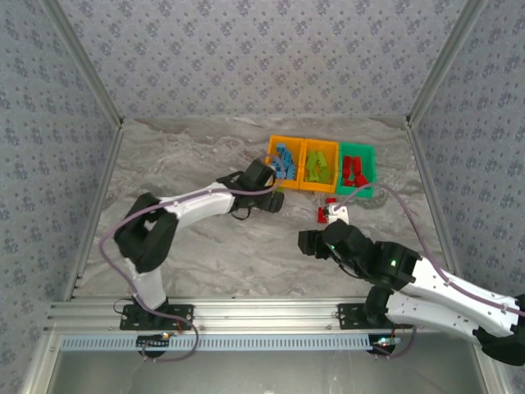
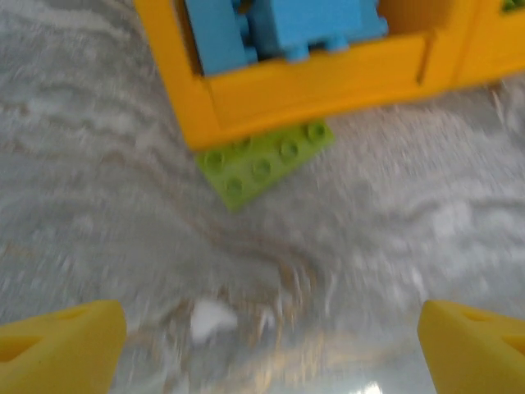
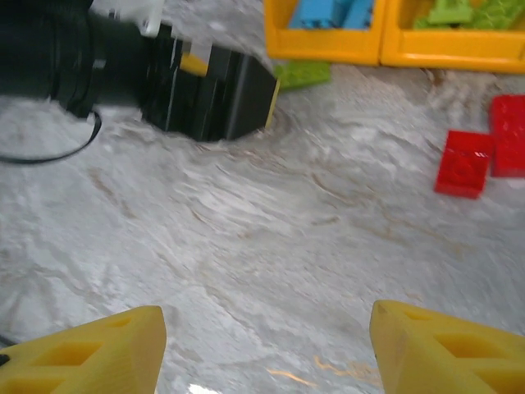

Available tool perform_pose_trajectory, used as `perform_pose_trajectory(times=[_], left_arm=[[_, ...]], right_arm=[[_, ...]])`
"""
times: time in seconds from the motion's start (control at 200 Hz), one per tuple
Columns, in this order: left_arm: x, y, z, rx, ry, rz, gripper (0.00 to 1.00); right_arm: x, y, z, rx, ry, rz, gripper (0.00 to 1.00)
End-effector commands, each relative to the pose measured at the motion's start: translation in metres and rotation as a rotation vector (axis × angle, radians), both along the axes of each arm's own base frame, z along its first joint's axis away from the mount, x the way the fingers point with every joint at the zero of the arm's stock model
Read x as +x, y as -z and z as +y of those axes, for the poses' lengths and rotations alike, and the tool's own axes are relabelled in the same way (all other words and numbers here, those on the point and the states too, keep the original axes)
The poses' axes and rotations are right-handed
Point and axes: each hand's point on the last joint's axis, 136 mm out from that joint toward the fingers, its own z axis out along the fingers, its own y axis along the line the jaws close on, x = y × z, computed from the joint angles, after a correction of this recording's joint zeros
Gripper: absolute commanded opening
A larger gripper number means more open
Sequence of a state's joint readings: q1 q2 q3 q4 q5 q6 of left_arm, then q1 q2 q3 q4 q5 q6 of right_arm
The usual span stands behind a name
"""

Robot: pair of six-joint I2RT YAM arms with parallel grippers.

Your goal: Sort the legos into containers by color

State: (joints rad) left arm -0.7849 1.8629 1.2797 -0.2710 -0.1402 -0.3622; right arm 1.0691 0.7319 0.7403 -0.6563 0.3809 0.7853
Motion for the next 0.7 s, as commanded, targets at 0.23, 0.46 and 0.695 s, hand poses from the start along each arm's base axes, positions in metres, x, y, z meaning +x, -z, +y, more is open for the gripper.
perform_pose_trajectory(times=[0.23,0.46,0.695], left_arm=[[0.051,0.022,-0.018,0.027,-0.079,-0.086,0.59],[0.055,0.041,-0.016,0.044,-0.062,-0.067,0.27],[0.045,0.059,-0.014,0.052,-0.042,-0.02,0.14]], right_arm=[[0.001,0.012,-0.021,-0.052,0.098,0.014,0.71],[0.002,0.015,-0.02,-0.041,0.106,0.017,0.72],[0.001,0.016,-0.019,-0.036,0.107,0.021,0.73]])
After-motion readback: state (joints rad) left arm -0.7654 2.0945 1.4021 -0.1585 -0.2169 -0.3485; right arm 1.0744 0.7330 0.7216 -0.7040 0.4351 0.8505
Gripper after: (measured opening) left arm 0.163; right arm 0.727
